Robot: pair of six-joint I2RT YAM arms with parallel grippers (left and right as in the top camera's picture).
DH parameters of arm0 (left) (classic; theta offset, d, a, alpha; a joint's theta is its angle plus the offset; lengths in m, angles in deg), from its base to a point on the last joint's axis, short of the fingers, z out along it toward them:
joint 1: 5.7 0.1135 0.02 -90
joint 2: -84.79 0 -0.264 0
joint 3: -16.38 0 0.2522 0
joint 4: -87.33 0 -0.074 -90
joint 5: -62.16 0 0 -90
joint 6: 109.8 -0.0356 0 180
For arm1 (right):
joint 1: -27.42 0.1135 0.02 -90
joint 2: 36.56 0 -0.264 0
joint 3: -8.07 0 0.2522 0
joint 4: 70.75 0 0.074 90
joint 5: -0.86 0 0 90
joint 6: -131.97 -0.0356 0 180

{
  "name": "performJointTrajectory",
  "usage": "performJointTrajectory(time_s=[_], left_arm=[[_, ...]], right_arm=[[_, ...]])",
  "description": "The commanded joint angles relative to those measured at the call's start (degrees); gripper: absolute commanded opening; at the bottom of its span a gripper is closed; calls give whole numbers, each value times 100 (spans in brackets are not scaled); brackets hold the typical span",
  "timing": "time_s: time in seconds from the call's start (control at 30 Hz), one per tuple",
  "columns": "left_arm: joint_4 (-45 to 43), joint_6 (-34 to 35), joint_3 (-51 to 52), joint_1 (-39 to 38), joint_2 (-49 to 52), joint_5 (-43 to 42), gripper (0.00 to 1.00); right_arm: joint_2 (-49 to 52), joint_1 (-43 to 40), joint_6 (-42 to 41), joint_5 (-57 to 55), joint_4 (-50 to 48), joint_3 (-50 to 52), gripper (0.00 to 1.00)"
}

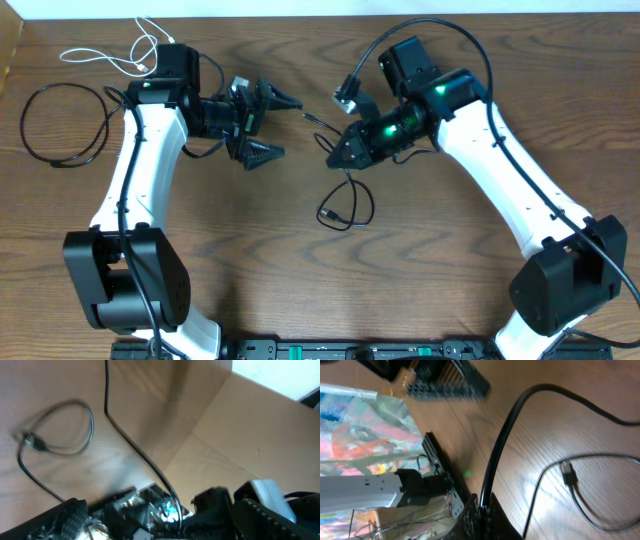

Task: Untangle cables

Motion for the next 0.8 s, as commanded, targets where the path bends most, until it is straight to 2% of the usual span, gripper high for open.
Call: performJointTrajectory(time_s=[0.0,0.07,0.2,0.4,0.43,0.6,0.77], left_arm=[[391,72,11,-127,20,-334,97],[417,70,11,-166,20,-332,97],[422,70,11,-175,20,-332,80],[420,70,11,-175,20,-262,80],[420,70,11,-175,20,-264,75],[420,72,11,-175,20,-264,56],[420,72,11,-175,20,-262,55]], right_arm=[[-90,256,-96,160,-236,-96,1],[-90,387,-114,-11,-354,-96,1],[-90,625,-743,-1043,-450,-96,1],[-90,717,-955,-1399,-581,-96,1],[-90,715,-1036,-1480,-586,-96,1],[-90,728,-1110,-1375,-745,-96,1],[-90,739,-1108,-1012,-861,-96,1]])
